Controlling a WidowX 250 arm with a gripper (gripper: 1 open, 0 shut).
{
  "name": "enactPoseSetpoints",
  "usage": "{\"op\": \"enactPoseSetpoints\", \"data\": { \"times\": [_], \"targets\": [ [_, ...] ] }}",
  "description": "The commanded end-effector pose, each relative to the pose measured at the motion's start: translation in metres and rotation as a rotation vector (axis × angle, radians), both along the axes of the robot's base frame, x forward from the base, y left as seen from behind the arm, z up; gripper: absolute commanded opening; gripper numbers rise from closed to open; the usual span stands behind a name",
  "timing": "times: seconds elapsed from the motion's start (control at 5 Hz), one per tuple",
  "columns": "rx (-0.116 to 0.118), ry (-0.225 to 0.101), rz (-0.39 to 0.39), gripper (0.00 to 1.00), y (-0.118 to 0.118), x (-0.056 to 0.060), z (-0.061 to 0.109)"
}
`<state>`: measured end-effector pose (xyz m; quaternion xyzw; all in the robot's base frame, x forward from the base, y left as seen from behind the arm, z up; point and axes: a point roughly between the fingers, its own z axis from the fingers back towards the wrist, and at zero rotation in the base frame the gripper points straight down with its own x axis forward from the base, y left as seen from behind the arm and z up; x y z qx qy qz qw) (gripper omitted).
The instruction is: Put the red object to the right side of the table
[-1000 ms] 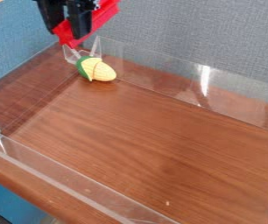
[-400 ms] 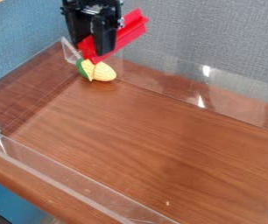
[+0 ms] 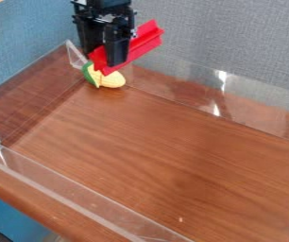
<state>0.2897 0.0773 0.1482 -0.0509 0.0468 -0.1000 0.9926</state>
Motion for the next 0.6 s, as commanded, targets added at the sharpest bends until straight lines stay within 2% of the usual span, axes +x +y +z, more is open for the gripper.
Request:
{"op": "enactPoseSetpoints", "data": {
  "times": [0.0, 0.2, 0.4],
  "targets": [
    [0.022, -0.053, 0.022, 0.0, 0.006, -0.001, 0.012],
    [0.025, -0.041, 0.038, 0.0, 0.008, -0.006, 0.005],
    [0.027, -0.03, 0.006, 0.0, 0.02, -0.008, -0.002]
  ]
}}
